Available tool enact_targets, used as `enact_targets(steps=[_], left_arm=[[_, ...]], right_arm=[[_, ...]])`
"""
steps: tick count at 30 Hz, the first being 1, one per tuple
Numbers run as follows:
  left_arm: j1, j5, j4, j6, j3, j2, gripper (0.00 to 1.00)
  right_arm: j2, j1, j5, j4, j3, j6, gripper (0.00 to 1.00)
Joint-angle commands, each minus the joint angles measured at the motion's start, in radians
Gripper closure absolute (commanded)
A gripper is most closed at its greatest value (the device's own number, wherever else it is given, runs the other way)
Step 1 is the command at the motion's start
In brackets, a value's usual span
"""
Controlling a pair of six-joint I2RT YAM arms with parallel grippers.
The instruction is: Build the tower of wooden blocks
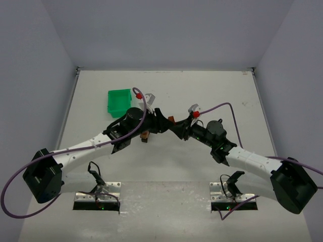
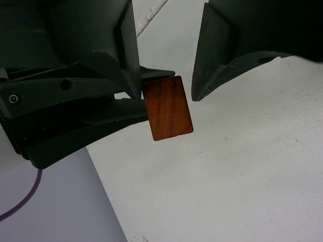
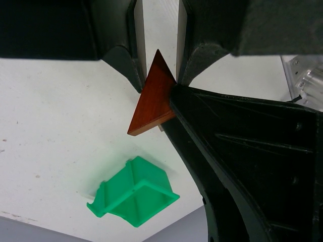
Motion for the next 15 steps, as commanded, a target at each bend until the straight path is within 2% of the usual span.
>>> enact_targets(steps=[1,6,8,9,10,12,13,15], left_arm=[[-0.010,0.038,0.072,-0.003,0.040,0.008,0.67],[-0.025,0.081,0.089,-0.001,0.054,0.035,0.86],[-0.026,0.064,0.085,0.000,0.054,0.035,0.93],[-0.024,0.056,0.083,0.003,0.054,0.034,1.00],[-0.024,0.049,0.075,0.007,0.056,0.031,1.00],[-0.024,0.011,0.050,0.037,0.068,0.018,1.00],[-0.024,-0.008,0.028,0.050,0.077,0.010,1.00],[-0.024,-0.060,-0.055,0.084,0.114,-0.003,1.00]], right_arm=[[0.000,0.005,0.017,0.073,0.010,-0.004,0.97],[0.011,0.006,0.041,0.098,0.002,0.004,0.95],[0.008,0.006,0.040,0.097,0.002,0.002,0.91],[0.002,0.005,0.044,0.095,-0.001,-0.001,0.86],[-0.001,0.005,0.045,0.092,-0.001,-0.003,0.83],[-0.015,0.006,0.046,0.021,0.004,-0.015,0.61],[-0.031,0.006,0.047,-0.028,0.021,-0.022,0.41],[-0.058,0.005,0.075,-0.170,0.035,-0.029,0.24]])
